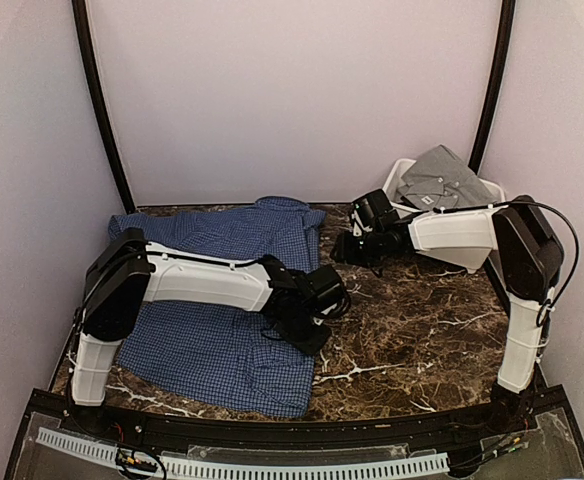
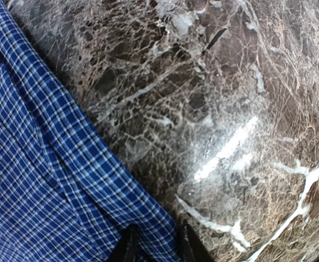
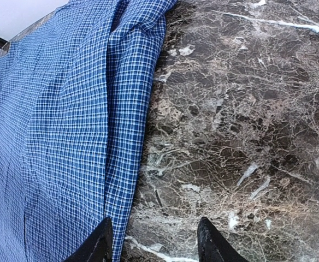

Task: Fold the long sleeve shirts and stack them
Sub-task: Move the 1/3-folded shirt to the center of the board.

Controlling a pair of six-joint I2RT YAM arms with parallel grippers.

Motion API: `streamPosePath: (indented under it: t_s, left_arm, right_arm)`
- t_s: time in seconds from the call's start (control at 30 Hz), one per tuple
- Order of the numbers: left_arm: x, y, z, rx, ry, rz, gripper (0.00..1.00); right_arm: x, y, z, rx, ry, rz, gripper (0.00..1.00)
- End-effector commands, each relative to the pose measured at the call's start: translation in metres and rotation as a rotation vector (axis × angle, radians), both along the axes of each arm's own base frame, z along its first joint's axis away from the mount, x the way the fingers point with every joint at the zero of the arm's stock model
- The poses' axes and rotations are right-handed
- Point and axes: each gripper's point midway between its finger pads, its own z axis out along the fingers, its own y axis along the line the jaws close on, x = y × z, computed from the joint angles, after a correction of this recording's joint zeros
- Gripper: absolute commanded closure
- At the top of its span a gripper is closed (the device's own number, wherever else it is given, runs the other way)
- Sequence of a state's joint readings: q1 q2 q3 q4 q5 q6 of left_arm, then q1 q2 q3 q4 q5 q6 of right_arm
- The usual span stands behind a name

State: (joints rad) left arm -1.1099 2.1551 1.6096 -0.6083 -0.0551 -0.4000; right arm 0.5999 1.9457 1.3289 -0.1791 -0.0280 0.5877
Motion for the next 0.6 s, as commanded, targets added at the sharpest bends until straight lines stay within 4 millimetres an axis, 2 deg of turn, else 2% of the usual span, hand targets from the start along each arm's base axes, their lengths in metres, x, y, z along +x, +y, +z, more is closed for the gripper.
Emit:
streamPosePath:
  t_s: [0.0, 0.13, 0.17, 0.3, 0.47, 0.57]
  left_arm:
    - [-0.001, 0.015, -0.005, 0.109, -0.038, -0.017, 0.81]
    - [-0.005, 0.02, -0.006, 0.133, -0.025, -0.027, 0.98]
    - [-0.007, 0.02, -0.005, 0.133, -0.02, -0.034, 0.99]
    - [-0.02, 0.027, 0.006, 0.097, 0.014, -0.068, 1.0]
    - [-0.043, 0.031, 0.028, 0.01, 0.076, -0.131, 1.0]
    - [-0.056, 0.041, 0.026, 0.003, 0.124, -0.15, 1.0]
  right_arm:
    - [0.009, 0.003, 0.018, 0.028, -0.058, 0.007, 0.51]
    - [0.012, 0.005, 0.016, 0.028, -0.063, 0.009, 0.5]
    - [0.014, 0.005, 0.015, 0.028, -0.062, 0.013, 0.5]
    - [0.023, 0.013, 0.012, 0.022, -0.074, 0.044, 0.48]
    - [0.046, 0.022, 0.005, 0.005, -0.081, 0.048, 0.48]
    - [0.06, 0.024, 0.0, 0.01, -0.081, 0.039, 0.48]
